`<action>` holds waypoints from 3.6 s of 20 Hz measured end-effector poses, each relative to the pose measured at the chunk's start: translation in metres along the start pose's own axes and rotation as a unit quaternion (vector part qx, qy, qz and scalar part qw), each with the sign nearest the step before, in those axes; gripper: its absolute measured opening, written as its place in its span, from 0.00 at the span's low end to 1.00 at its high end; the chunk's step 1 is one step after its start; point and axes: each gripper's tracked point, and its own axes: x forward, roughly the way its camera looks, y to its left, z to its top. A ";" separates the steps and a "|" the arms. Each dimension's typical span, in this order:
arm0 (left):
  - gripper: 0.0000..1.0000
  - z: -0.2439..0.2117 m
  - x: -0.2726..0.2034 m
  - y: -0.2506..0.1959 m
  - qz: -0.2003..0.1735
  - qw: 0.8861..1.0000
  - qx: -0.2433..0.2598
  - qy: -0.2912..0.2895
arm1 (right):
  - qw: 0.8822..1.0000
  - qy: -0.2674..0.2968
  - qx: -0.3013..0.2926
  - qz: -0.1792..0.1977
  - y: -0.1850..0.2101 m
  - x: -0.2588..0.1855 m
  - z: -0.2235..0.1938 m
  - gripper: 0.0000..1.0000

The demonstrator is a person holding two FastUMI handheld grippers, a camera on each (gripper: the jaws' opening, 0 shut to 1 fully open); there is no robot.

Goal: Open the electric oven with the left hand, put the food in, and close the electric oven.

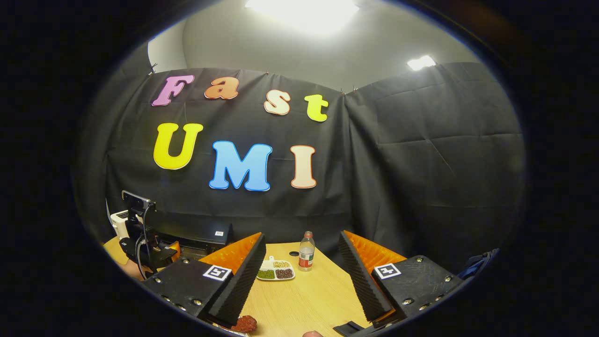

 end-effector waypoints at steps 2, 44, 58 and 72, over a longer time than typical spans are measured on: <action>1.00 -0.006 -0.010 -0.001 0.003 1.000 -0.001 0.005 | 1.000 -0.001 0.002 0.006 -0.001 -0.002 0.000 0.95; 0.97 0.032 -0.223 -0.004 0.069 0.997 -0.014 -0.020 | 0.960 0.131 0.093 0.229 0.038 0.017 -0.090 0.97; 0.90 0.132 -0.304 -0.004 0.071 0.992 -0.010 -0.108 | 0.834 0.398 0.222 0.310 0.103 -0.008 -0.221 0.98; 1.00 0.130 -0.317 0.034 0.104 0.988 -0.023 -0.107 | 0.704 0.557 0.330 0.292 0.138 -0.050 -0.296 0.65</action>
